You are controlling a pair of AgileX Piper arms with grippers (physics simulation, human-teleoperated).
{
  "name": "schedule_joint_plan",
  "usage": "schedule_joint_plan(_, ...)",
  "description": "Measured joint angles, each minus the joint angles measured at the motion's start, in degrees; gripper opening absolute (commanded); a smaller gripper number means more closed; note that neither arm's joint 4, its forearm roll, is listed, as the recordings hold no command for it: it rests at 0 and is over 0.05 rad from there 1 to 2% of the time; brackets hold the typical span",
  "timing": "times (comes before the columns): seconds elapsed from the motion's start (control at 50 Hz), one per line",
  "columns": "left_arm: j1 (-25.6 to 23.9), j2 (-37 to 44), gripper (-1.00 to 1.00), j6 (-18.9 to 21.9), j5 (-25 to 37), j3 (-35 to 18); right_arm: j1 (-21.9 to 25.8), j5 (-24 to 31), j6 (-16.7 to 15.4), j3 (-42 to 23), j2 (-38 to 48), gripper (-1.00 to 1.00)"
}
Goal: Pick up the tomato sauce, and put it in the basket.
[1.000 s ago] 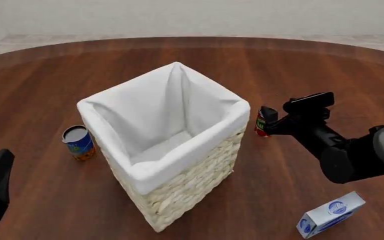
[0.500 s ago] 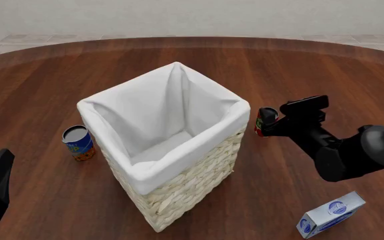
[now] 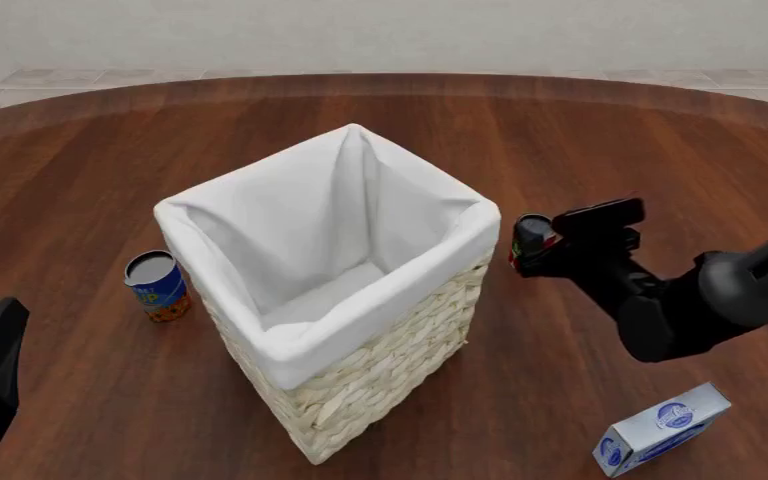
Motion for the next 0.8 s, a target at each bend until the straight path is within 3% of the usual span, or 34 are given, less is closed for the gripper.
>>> schedule_joint_plan(0.8, 0.0, 0.0, 1.0, 0.0, 0.0, 0.0, 0.0, -0.4, 0.6, -4.1, 6.8, 1.0)
